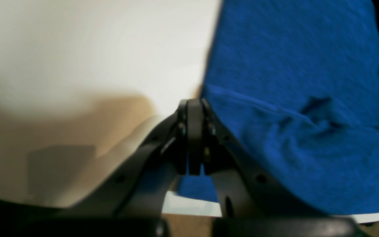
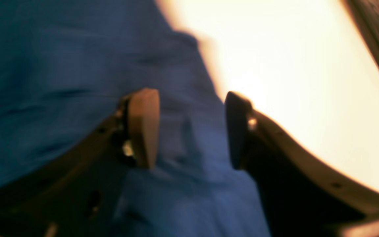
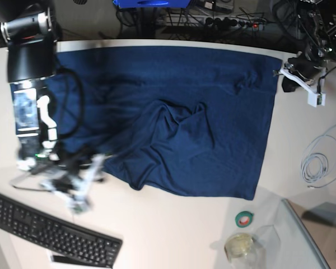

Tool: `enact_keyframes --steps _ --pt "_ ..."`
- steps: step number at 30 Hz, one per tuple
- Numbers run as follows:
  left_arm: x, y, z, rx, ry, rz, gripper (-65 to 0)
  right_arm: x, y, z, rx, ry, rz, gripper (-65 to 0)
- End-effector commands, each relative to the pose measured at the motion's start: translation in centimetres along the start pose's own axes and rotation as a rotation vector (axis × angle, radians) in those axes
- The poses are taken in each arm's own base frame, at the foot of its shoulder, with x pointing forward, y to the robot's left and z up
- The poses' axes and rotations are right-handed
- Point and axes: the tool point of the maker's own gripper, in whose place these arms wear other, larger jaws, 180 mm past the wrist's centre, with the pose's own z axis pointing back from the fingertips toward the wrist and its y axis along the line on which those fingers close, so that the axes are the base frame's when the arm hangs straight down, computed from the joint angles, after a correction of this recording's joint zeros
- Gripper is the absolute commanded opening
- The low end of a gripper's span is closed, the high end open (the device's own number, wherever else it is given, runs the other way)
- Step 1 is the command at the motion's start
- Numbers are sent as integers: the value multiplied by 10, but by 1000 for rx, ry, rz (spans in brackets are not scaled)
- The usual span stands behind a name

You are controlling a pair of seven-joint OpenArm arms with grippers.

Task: Layout the t-shirt on the table in an organized manner, then fold the t-shirt properly
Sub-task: 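Pull the pinched fabric with the right gripper back to the shirt edge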

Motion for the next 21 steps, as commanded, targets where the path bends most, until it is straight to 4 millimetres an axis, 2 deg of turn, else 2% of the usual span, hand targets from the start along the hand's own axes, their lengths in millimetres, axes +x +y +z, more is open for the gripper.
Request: enact_keyframes --steps 1,3,5,8,13,15,18,21 --pt "9 -6 0 -15 -34 -5 -650 2 -28 4 -40 -28 -61 -416" --pt "3 -19 -5 -42 -21 -3 -650 -25 -81 6 -118 -14 -194 -545" --pt "-1 -28 -9 -62 -11 -3 -650 -51 -106 1 -143 31 -245 -650" --pt "-2 -35 -12 -74 -1 -21 -650 -80 -127 -9 -161 60 -302 -636" --pt "-2 -25 -16 -13 36 -100 -650 -104 -141 -21 -167 77 -383 -636" --pt "-10 -21 -20 -1 62 -98 -650 -112 -141 -26 -163 92 -413 -636" --pt "-12 -16 -24 3 58 -86 -650 -122 -151 -25 -184 94 -448 -636" --pt "-17 -14 -28 -1 37 -63 -650 -134 -169 -19 -276 108 -486 -636"
